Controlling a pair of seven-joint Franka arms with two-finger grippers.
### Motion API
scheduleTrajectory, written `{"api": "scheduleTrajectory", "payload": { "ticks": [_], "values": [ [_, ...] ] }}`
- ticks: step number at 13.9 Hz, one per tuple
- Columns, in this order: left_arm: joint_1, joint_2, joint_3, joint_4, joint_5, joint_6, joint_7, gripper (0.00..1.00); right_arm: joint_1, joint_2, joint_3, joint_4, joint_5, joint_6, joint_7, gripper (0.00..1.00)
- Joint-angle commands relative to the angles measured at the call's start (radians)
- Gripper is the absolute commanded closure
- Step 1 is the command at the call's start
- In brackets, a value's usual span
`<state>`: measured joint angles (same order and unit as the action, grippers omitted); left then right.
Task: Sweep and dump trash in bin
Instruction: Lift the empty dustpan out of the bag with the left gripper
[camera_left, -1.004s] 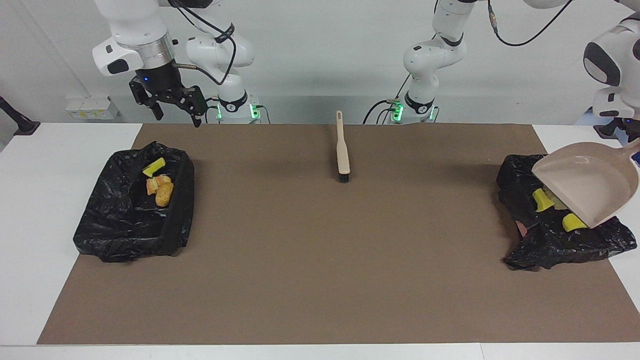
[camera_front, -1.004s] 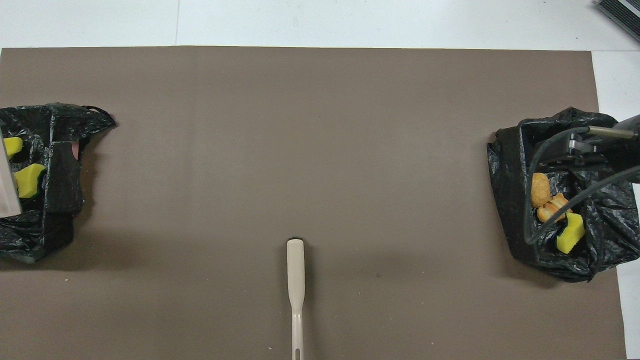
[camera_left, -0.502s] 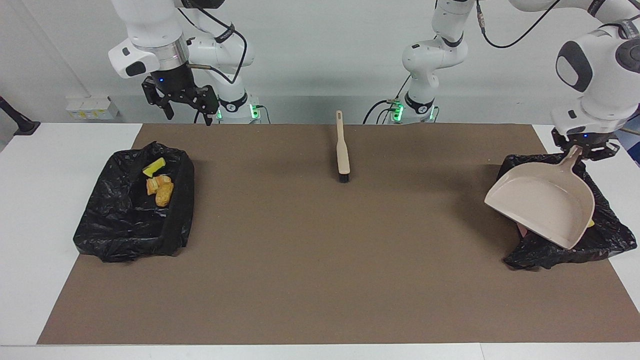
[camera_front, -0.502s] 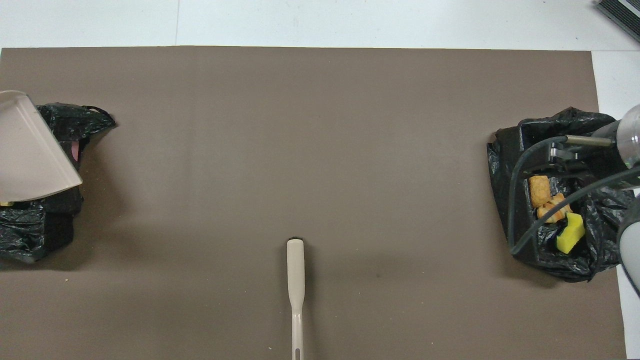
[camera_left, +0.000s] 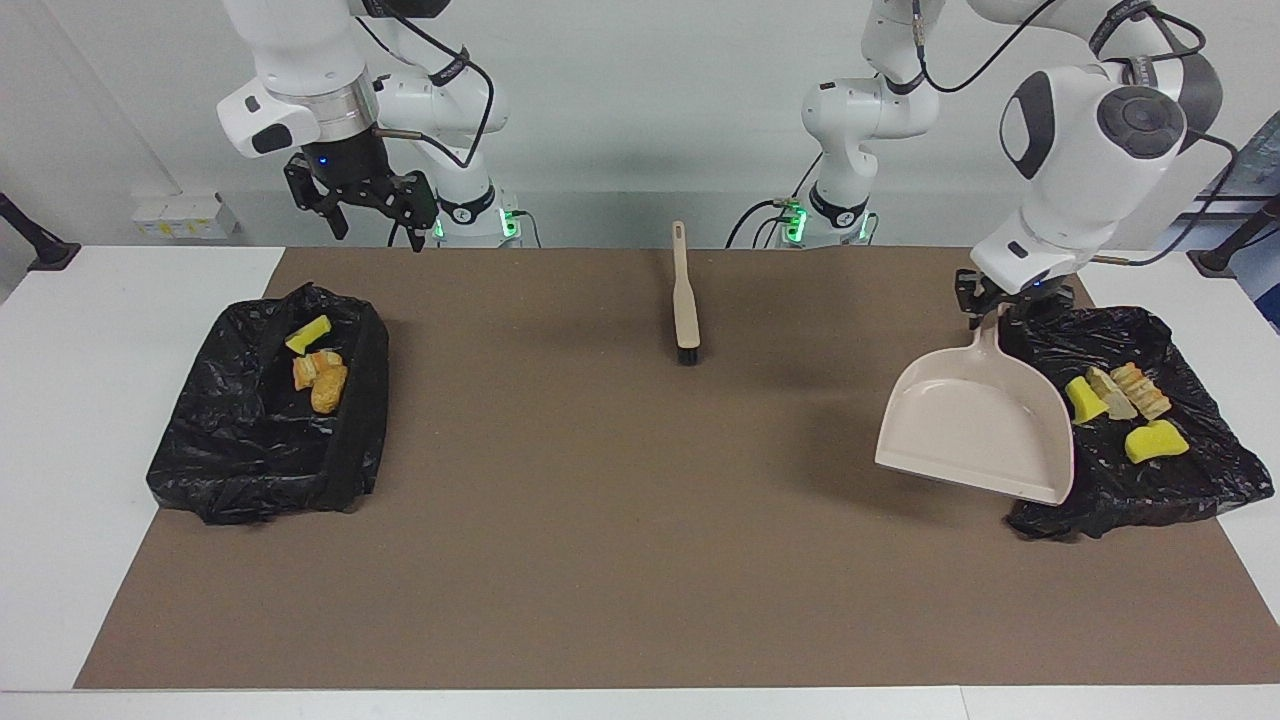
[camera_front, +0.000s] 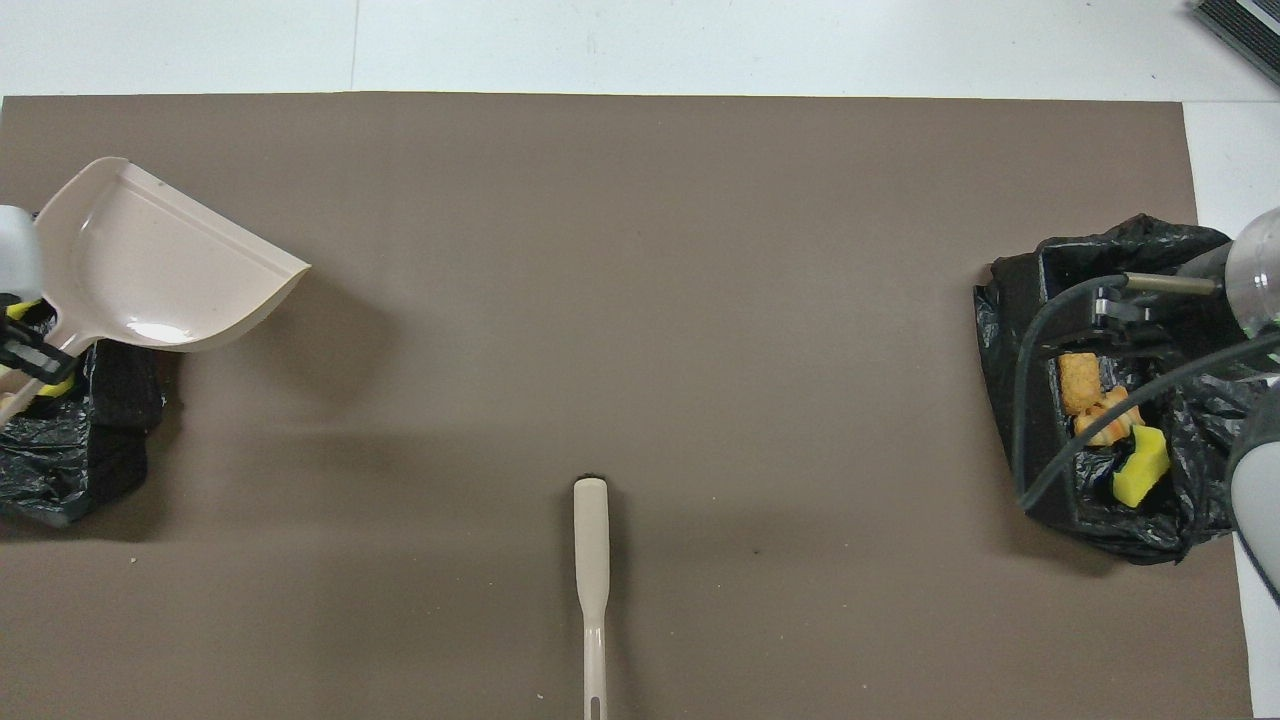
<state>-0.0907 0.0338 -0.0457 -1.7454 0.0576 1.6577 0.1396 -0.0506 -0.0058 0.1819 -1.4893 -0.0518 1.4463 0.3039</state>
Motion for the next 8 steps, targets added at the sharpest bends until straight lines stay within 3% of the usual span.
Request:
{"api": "scheduleTrajectory", "payload": {
  "ticks": [1, 4, 8],
  "values": [
    [-0.078, -0.041, 0.020, -0.048, -0.079, 0.014, -0.135, 1.00, -0.006, -0.010, 0.001, -0.009, -0.003, -0.006, -0.023, 0.00],
    [-0.199, -0.031, 0.020, -0.077, -0.110, 0.097, -0.291, 1.00, -0.005, -0.010, 0.001, -0.009, 0.000, -0.003, -0.023, 0.00],
    [-0.325, 0.007, 0.021, -0.126, -0.128, 0.214, -0.337, 1.00, -0.006, -0.010, -0.001, -0.009, 0.032, -0.009, -0.022, 0.00]
  ]
}}
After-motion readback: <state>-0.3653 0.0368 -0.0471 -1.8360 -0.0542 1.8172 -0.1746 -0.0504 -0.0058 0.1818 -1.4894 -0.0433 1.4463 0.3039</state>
